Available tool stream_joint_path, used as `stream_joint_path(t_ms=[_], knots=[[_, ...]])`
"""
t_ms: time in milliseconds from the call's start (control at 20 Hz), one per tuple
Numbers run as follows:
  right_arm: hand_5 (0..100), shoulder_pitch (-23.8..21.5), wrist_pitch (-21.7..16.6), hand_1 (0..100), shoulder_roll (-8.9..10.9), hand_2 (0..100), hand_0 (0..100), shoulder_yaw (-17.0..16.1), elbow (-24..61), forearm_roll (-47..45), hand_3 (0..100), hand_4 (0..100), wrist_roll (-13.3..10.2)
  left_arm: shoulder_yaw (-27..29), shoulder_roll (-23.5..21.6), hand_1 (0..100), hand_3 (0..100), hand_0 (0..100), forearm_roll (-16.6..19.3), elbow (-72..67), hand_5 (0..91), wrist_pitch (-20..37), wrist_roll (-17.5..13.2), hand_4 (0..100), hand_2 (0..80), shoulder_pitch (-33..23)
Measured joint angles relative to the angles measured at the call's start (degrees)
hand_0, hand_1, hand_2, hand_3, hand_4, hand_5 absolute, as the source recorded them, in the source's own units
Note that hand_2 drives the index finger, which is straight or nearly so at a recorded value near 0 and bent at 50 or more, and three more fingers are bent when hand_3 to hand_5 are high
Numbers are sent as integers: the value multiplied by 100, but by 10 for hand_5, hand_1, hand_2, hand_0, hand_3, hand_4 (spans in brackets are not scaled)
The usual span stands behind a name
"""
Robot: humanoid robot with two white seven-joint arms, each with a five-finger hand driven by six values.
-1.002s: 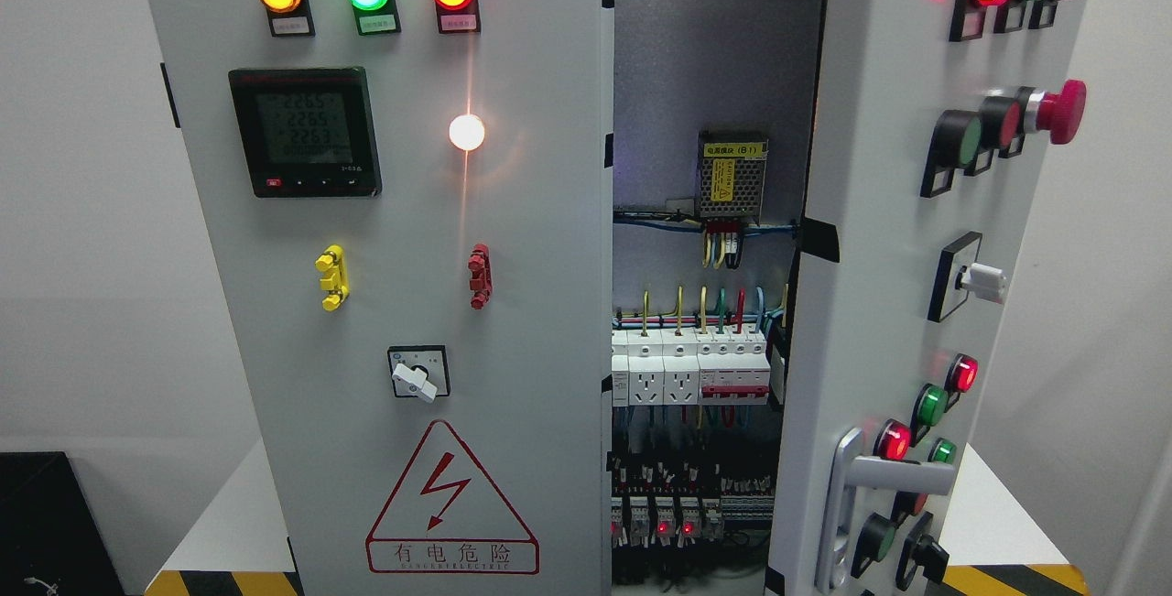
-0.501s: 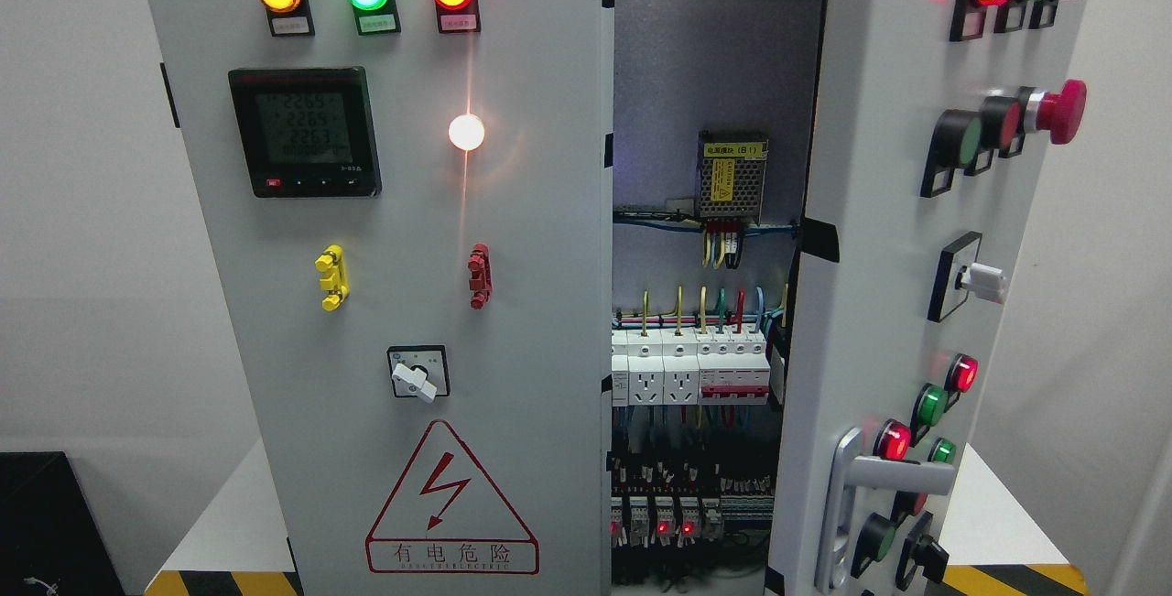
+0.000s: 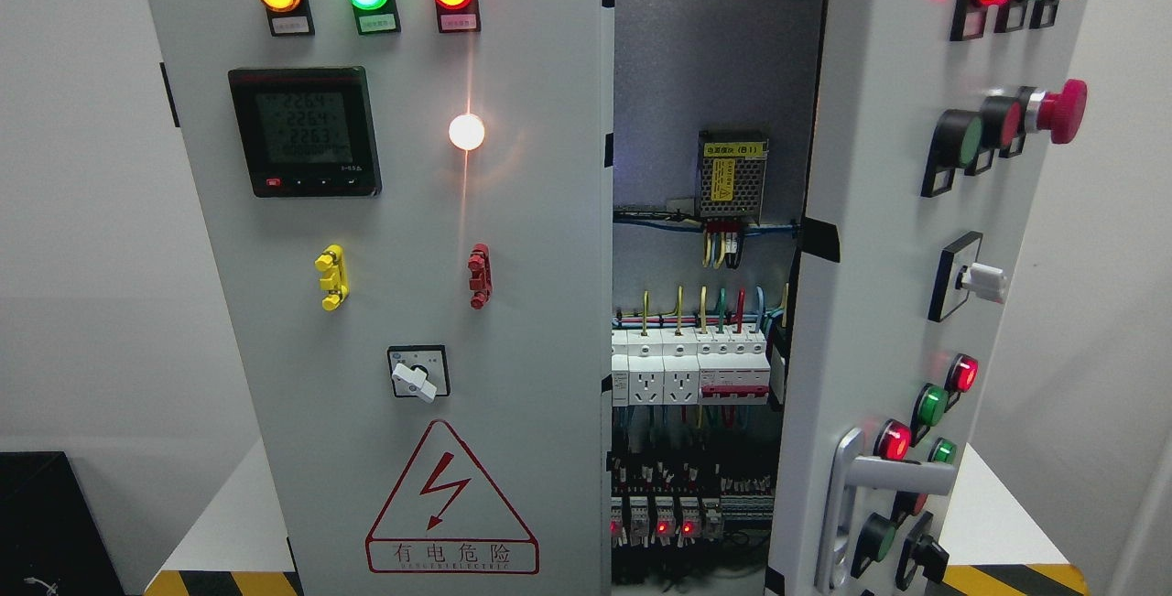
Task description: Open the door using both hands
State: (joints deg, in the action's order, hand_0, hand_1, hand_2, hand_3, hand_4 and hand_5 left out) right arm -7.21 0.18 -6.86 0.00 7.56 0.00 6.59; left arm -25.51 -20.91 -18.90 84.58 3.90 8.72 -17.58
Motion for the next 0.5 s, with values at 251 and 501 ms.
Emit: stream_joint_path(t_ms=[251,501], knots=[[0,0,0,0,0,0,191,0,0,0,0,0,0,-139,-550,0,0,0,-199,949,0,-29,8,0,0,71],[0,0,0,0,0,0,191,0,0,0,0,0,0,-277,-1003,0,0,0,-313,1667,0,25,9,0,0,225]])
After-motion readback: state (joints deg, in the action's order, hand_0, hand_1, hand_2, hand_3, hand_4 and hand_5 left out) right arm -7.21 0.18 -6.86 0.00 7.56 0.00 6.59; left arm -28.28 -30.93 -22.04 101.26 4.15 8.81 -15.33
